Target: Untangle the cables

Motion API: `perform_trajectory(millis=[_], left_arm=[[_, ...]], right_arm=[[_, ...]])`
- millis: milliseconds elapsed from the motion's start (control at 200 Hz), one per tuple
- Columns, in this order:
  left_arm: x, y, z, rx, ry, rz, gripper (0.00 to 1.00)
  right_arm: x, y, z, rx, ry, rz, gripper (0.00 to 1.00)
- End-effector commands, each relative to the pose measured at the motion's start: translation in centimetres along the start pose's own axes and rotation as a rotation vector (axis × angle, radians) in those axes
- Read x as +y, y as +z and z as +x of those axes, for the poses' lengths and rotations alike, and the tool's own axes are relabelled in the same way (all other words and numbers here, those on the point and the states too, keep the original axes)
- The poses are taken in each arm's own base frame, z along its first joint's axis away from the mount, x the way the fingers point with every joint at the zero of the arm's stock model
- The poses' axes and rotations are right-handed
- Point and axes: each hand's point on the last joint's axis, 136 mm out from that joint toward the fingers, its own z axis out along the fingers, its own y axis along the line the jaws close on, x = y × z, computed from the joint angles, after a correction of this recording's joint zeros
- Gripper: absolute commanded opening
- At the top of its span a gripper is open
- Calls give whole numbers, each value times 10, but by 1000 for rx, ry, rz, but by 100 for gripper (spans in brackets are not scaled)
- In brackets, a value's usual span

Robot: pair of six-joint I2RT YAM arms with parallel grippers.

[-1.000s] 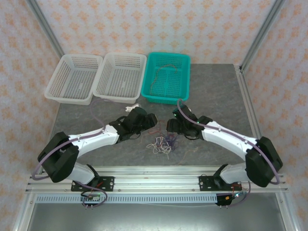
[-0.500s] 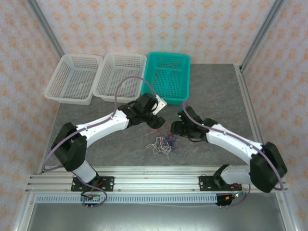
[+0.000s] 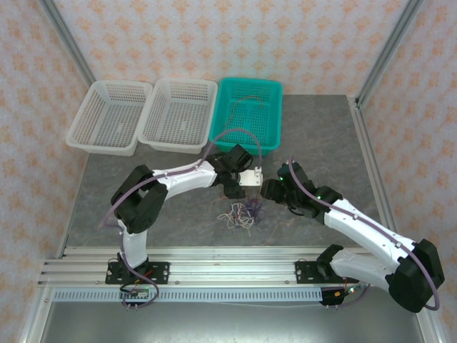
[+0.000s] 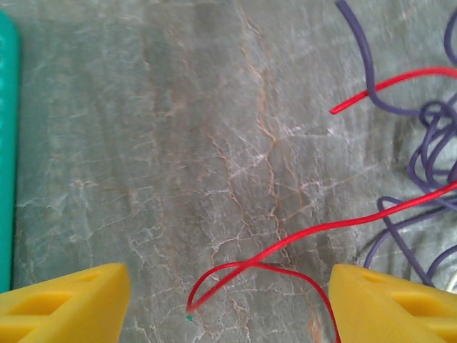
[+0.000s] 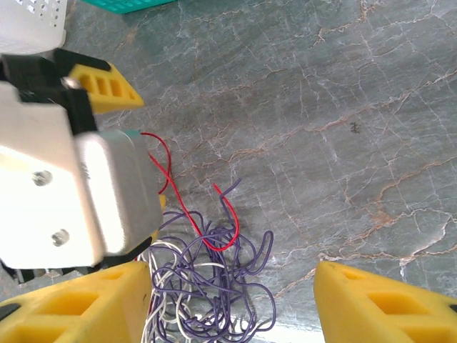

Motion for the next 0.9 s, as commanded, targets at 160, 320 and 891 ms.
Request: perform_trajectory(millis=[160,320,891], left_arm=[[-1,14,-16,-57,29,45,53],[-2,16,-21,-89,-7,43,38],[8,-55,-49,-325,-394,22,0]], right_arm=[[-11,-1,1,-12,3,44,62],[-16,0,8,9,18,54,62],[32,57,19,-29,77,-57,77]])
